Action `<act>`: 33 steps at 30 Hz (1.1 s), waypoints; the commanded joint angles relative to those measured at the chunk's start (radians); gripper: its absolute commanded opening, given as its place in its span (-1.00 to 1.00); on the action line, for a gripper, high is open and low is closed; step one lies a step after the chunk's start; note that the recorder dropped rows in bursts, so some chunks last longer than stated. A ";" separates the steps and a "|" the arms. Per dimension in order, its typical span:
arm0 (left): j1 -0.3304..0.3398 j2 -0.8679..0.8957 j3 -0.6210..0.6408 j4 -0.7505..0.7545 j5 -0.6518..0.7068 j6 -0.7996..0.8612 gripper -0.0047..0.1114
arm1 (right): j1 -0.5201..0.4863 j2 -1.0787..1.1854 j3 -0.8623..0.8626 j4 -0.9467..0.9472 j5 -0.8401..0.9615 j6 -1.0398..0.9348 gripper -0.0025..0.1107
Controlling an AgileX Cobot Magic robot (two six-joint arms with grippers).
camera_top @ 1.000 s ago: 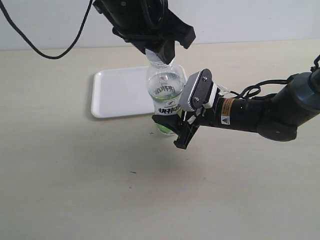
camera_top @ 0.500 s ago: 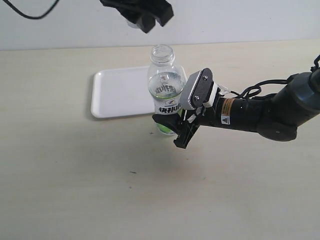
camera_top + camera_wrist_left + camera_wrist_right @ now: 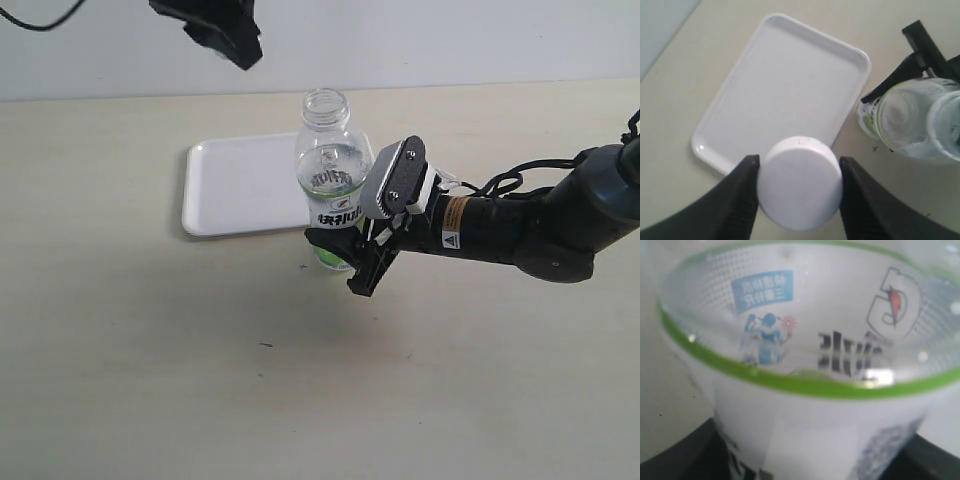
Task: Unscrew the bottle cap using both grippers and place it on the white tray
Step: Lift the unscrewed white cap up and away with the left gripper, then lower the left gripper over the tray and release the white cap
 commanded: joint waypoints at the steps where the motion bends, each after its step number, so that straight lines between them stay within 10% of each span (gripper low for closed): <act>1: 0.032 0.121 -0.009 0.030 -0.052 0.062 -0.92 | 0.002 0.005 0.000 -0.014 0.063 -0.006 -0.96; 33: 0.066 0.532 -0.090 -0.074 -0.299 0.213 -0.92 | 0.002 0.005 0.000 -0.014 0.063 0.015 -0.96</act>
